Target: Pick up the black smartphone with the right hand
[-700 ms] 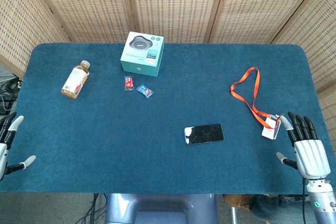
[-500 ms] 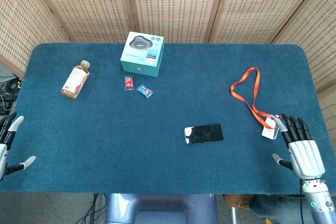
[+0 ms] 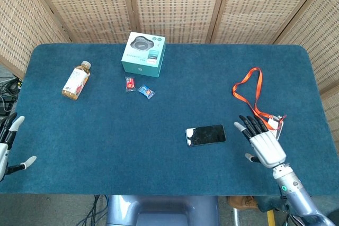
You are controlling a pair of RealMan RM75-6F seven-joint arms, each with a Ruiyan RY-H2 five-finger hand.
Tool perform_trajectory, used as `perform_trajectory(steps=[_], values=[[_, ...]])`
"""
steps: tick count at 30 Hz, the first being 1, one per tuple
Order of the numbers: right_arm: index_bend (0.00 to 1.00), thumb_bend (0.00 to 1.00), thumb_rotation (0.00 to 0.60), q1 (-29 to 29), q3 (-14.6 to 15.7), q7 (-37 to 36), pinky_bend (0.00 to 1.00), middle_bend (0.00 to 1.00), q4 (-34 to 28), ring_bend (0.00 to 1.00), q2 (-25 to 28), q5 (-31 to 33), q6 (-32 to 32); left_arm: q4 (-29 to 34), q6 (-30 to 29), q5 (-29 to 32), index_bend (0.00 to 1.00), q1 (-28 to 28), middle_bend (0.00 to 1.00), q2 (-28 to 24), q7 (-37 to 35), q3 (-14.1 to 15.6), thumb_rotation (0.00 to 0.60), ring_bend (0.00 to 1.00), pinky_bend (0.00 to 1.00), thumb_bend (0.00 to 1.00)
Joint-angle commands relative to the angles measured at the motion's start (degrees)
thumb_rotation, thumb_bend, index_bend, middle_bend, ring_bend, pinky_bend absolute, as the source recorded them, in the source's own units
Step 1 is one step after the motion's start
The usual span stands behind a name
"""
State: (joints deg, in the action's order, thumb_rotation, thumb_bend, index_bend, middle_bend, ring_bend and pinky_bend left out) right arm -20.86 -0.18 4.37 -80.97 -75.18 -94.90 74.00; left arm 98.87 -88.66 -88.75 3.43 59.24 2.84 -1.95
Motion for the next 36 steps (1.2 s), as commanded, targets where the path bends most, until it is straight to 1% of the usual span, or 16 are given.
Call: perform_trajectory(steps=[1, 6, 13, 18, 36], values=[[0.2, 0.31, 0.6, -2.5, -0.3, 2.61, 0.0, 0.05, 1.81, 0.0, -2.86, -0.85, -3.5, -0.19, 0.64, 0.72, 0.0, 0.28, 0.0, 0.14, 0.17, -0.25, 0.6, 0.0, 0.0, 0.0], [0.21, 0.37, 0.6, -5.07, -1.13, 7.34, 0.0, 0.07, 3.57, 0.0, -7.1, -0.44, -7.17, -0.64, 2.34, 2.29, 0.0, 0.99, 0.0, 0.5, 0.63, -0.65, 0.6, 0.0, 0.0, 0.0], [0.22, 0.47, 0.6, -7.53, -1.38, 11.66, 0.0, 0.08, 4.93, 0.0, -10.57, -0.17, -10.53, -0.78, 3.01, 3.2, 0.0, 1.31, 0.0, 0.73, 1.0, -0.95, 0.6, 0.0, 0.0, 0.0], [0.22, 0.48, 0.6, -8.67, -1.82, 14.27, 0.0, 0.09, 6.89, 0.0, -13.05, 1.22, -12.54, -0.91, 3.42, 3.6, 0.0, 1.49, 0.0, 0.82, 1.17, -1.01, 0.6, 0.0, 0.0, 0.0], [0.22, 0.47, 0.6, -10.9, -1.74, 19.47, 0.0, 0.1, 14.4, 0.0, -19.31, 2.32, -14.47, -1.13, 4.55, 4.59, 0.0, 2.08, 0.0, 1.26, 2.01, -1.18, 0.6, 0.0, 0.0, 0.0]])
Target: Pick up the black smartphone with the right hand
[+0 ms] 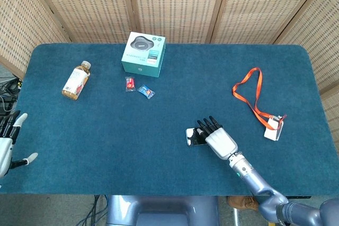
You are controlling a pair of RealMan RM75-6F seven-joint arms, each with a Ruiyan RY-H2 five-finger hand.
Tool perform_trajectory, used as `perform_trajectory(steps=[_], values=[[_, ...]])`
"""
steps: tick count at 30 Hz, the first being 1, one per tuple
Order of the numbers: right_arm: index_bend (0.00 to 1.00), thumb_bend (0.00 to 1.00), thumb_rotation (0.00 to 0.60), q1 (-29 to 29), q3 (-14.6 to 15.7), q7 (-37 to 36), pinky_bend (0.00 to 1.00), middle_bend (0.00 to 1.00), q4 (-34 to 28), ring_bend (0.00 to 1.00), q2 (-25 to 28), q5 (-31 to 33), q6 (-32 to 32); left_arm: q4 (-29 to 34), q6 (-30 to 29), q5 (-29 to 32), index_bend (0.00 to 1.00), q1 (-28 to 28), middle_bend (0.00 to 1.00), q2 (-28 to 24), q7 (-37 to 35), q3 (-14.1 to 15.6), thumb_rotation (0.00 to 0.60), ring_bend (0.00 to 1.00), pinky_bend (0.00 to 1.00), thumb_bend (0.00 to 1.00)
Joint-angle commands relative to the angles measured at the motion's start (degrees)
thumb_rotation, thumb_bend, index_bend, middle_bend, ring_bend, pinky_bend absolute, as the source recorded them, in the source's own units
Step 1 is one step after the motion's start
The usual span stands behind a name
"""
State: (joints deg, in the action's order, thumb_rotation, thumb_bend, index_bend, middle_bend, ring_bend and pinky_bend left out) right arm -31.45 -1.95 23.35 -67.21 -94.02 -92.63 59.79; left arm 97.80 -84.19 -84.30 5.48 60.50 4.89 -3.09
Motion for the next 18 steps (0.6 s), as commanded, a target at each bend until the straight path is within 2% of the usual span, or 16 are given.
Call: perform_trajectory(steps=[1, 7, 14, 18], values=[[0.22, 0.47, 0.6, -0.36, 0.02, 0.59, 0.0, 0.1, 0.82, 0.0, -0.62, 0.09, -0.31, -0.07, 0.1, 0.17, 0.0, 0.05, 0.0, 0.01, -0.07, -0.05, 0.6, 0.0, 0.0, 0.0], [0.25, 0.49, 0.6, -0.99, -0.38, 1.15, 0.0, 0.1, 2.63, 0.0, -2.17, 0.87, -0.9, -0.22, 0.38, 0.58, 0.0, 0.18, 0.0, -0.06, -0.41, -0.2, 0.6, 0.0, 0.0, 0.0], [0.32, 0.75, 0.6, -1.78, -1.04, 1.6, 0.0, 0.12, 3.94, 0.0, -3.18, 2.13, -2.15, -0.29, 0.74, 0.8, 0.0, 0.36, 0.0, -0.06, -0.5, -0.24, 0.6, 0.0, 0.0, 0.0], [0.36, 0.86, 0.6, -2.27, -1.74, 1.47, 0.0, 0.13, 4.16, 0.0, -3.44, 2.73, -2.14, -0.37, 0.9, 1.15, 0.0, 0.43, 0.0, -0.11, -0.74, -0.37, 0.6, 0.0, 0.0, 0.0]])
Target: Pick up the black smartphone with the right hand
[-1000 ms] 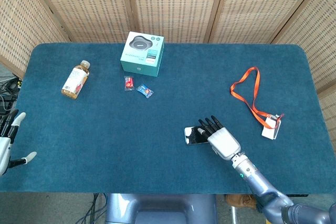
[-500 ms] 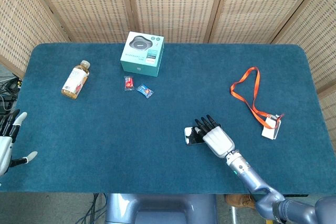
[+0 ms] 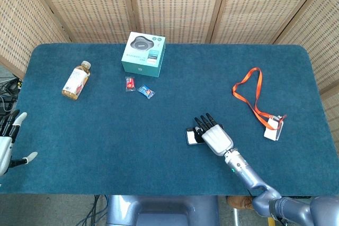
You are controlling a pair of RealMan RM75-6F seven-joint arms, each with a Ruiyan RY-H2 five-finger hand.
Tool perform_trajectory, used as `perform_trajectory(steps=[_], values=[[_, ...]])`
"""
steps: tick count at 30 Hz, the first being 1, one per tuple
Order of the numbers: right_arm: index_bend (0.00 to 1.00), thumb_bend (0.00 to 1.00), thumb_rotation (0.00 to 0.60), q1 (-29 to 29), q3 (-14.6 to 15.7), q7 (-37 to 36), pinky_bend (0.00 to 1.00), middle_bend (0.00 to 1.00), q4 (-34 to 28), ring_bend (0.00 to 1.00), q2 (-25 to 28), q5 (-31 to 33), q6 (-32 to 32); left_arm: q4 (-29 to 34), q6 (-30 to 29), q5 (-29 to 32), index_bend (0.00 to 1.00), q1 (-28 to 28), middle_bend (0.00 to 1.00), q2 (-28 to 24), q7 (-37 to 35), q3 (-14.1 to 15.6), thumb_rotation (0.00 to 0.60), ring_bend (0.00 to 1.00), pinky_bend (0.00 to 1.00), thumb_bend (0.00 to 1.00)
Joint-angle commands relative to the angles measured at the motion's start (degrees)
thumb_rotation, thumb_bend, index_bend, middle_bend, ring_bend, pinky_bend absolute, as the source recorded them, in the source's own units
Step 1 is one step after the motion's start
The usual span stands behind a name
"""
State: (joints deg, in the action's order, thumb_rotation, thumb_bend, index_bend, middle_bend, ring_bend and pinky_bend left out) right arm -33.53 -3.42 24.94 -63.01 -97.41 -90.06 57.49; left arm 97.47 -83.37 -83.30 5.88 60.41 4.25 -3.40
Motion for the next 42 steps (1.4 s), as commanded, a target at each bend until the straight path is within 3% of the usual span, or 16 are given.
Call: perform_trajectory(steps=[1, 10, 17, 25, 35, 40, 42], values=[[0.37, 0.88, 0.6, -0.27, -0.45, -0.32, 0.0, 0.13, -0.29, 0.0, 0.04, 0.22, 0.39, -0.08, 0.15, 0.31, 0.0, 0.05, 0.0, -0.05, -0.21, -0.11, 0.6, 0.0, 0.0, 0.0], [0.41, 0.99, 0.6, -2.11, -3.12, 0.02, 0.0, 0.14, -2.13, 0.0, 1.0, 1.72, 0.21, -0.09, 0.63, 0.62, 0.0, 0.3, 0.0, -0.09, -0.4, -0.18, 0.6, 0.0, 0.0, 0.0], [0.42, 0.99, 0.6, -5.04, -6.6, 3.15, 0.0, 0.14, -3.25, 0.0, 1.66, 5.19, -2.64, -0.15, 1.05, 1.24, 0.0, 0.48, 0.0, -0.27, -0.98, -0.4, 0.6, 0.0, 0.0, 0.0], [0.42, 0.96, 0.6, -9.12, -10.14, 7.41, 0.0, 0.16, 3.85, 0.01, -2.22, 12.33, -8.93, -0.23, 1.5, 1.59, 0.0, 0.66, 0.0, -0.61, -2.02, -0.54, 0.6, 0.0, 0.0, 0.0], [0.38, 0.84, 0.6, -14.2, -15.13, 11.11, 0.0, 0.16, 13.16, 0.01, -8.03, 19.34, -9.82, -0.46, 2.22, 2.3, 0.0, 0.97, 0.0, -0.81, -2.74, -0.71, 0.6, 0.0, 0.0, 0.0], [0.37, 0.76, 0.6, -13.5, -14.78, 8.3, 0.0, 0.16, 7.48, 0.02, -4.46, 16.77, -5.21, -0.49, 2.11, 2.52, 0.0, 0.93, 0.0, -1.05, -3.42, -0.87, 0.6, 0.0, 0.0, 0.0], [0.34, 0.62, 0.6, -12.31, -14.09, 6.35, 0.0, 0.15, 3.86, 0.02, -1.92, 14.86, -2.55, -0.46, 2.06, 2.29, 0.0, 0.9, 0.0, -1.14, -3.56, -0.77, 0.6, 0.0, 0.0, 0.0]])
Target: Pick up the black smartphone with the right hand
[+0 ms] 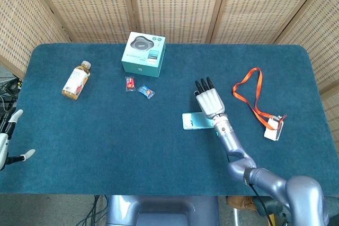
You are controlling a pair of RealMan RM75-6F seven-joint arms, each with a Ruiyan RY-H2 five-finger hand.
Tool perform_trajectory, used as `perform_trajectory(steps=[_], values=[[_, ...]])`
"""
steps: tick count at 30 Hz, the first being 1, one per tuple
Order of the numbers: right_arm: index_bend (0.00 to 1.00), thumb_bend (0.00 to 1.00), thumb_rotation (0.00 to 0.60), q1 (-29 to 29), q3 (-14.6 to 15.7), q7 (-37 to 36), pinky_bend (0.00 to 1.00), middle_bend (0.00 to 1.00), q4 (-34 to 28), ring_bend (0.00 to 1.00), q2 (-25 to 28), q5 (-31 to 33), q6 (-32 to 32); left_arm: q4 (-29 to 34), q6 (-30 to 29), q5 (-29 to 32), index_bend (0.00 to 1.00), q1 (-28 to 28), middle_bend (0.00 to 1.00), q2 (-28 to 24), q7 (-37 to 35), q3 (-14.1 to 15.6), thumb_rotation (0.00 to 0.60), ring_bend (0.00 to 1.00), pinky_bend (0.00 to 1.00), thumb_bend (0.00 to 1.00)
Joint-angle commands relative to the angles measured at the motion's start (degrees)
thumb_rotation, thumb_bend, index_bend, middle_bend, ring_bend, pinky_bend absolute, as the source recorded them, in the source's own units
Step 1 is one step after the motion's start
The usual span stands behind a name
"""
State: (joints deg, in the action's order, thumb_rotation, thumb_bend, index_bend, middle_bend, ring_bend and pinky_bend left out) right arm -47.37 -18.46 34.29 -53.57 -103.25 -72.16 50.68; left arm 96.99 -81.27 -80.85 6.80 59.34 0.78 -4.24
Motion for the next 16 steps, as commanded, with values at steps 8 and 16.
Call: perform_trajectory(steps=[8, 16], values=[[0.05, 0.08, 0.6, 10.72, 4.34, -11.54, 0.0, 0.01, -23.04, 0.0, 16.89, -7.87, 15.37, 0.43, -1.27, -2.79, 0.0, -0.36, 0.0, -0.11, -0.12, 0.97, 0.6, 0.0, 0.0, 0.0], [0.0, 0.0, 0.6, 22.28, 10.71, -19.39, 0.0, 0.0, -34.29, 0.0, 26.39, -12.05, 27.19, -0.01, -2.96, -4.54, 0.0, -1.01, 0.0, 0.04, -1.41, 1.44, 0.6, 0.0, 0.0, 0.0]])
